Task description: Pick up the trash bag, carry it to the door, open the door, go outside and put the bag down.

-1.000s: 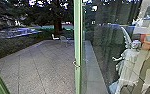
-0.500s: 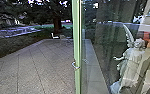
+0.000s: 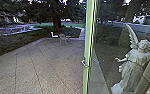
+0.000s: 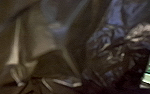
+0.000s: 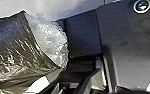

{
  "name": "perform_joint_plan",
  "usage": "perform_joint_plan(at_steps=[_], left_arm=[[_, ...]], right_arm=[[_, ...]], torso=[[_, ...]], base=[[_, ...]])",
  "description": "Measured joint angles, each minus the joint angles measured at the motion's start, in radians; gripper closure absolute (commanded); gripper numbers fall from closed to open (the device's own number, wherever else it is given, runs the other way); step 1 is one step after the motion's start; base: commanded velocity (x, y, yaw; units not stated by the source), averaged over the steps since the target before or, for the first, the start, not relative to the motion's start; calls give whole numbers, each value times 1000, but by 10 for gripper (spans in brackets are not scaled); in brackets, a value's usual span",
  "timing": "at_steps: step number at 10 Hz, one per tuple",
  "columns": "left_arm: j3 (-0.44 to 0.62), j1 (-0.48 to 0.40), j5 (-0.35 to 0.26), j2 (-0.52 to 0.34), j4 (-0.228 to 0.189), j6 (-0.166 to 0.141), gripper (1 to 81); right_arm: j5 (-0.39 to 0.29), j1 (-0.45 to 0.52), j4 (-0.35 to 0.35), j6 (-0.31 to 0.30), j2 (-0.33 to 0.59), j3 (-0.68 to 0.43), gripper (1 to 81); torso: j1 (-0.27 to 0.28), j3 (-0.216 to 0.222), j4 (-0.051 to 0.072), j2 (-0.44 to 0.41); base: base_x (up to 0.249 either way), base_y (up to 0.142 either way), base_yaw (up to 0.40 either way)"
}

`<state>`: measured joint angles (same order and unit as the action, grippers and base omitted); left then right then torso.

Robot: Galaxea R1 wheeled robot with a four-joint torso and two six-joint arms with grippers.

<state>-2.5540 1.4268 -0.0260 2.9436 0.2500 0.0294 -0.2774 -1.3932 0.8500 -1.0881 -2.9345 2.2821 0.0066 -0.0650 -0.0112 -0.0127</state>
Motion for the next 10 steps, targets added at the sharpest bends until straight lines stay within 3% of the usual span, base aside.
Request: perform_joint_plan(at_steps=[4, 10], left_arm=[[4, 13, -5, 7, 0, 0, 811], [4, 11, -3, 4, 0, 0, 811]], right_arm=[[-10, -36, -1, 0, 56, 44, 10], [-6, -28, 0, 0, 47, 47, 10]], torso=[[-1, 0, 0, -1], [-1, 0, 0, 0]], base=[[94, 0, 0], [93, 0, 0]])
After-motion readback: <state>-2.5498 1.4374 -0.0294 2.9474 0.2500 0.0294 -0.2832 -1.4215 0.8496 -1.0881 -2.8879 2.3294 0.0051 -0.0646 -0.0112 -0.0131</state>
